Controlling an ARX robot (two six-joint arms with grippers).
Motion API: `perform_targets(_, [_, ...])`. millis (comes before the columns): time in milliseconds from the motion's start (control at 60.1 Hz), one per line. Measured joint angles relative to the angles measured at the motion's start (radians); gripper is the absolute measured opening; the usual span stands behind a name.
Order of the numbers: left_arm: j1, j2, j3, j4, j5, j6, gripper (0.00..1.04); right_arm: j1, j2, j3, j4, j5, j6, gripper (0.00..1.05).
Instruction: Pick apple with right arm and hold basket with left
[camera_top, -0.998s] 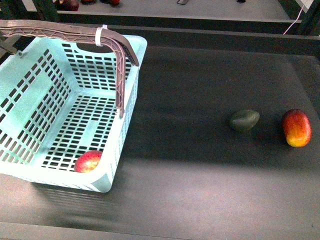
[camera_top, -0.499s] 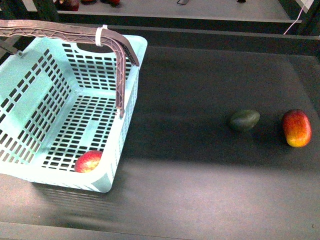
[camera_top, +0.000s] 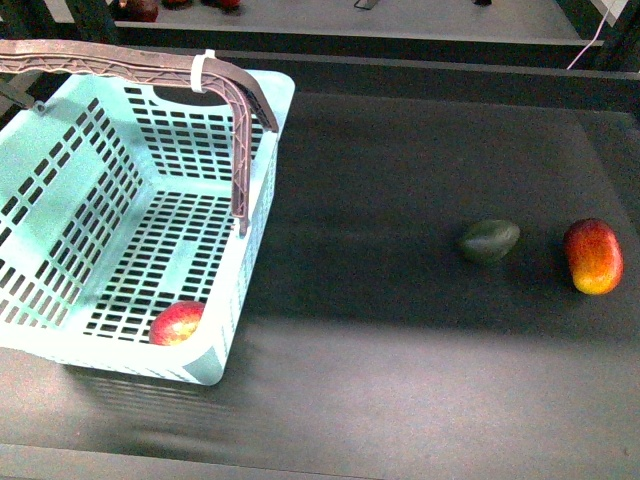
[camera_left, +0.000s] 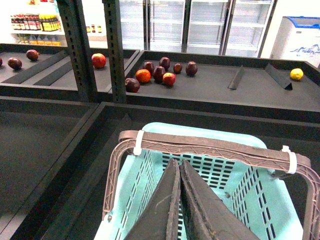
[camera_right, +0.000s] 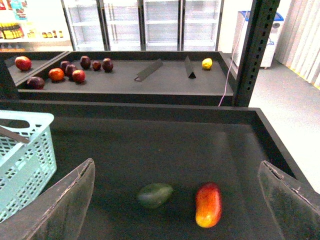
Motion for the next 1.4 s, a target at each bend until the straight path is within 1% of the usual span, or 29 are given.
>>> perform_targets(50, [0.0, -0.037, -0.017, -0.02, 0.0, 0.0, 0.03, 0.0, 0.0, 0.0, 0.0, 0.0, 0.0, 0.96])
perform_targets(116, [0.0, -0.042, -0.051, 0.026, 0.0, 0.0, 0.03, 0.0, 0.0, 0.0, 0.0, 0.001, 0.0, 0.96])
perform_targets(166, [0.0, -0.06, -0.071, 0.015, 0.0, 0.001, 0.03, 0.0, 0.0, 0.0, 0.0, 0.0, 0.0, 0.96])
perform_targets(466, [0.0, -0.316, -0.117, -0.198, 0.0, 0.003, 0.03, 0.0, 0.0, 0.0, 0.0, 0.0, 0.0, 0.96])
perform_targets(765, [0.0, -0.608, -0.117, -0.468, 0.0, 0.003, 0.03, 0.0, 0.0, 0.0, 0.0, 0.0, 0.0, 0.96])
perform_targets(1115, [0.0, -0.764, -0.117, -0.619, 0.0, 0.003, 0.03, 0.0, 0.0, 0.0, 0.0, 0.0, 0.0, 0.96])
perform_targets(1398, [0.0, -0.848, -0.117, -0.703, 0.0, 0.003, 0.03, 0.0, 0.0, 0.0, 0.0, 0.0, 0.0, 0.96])
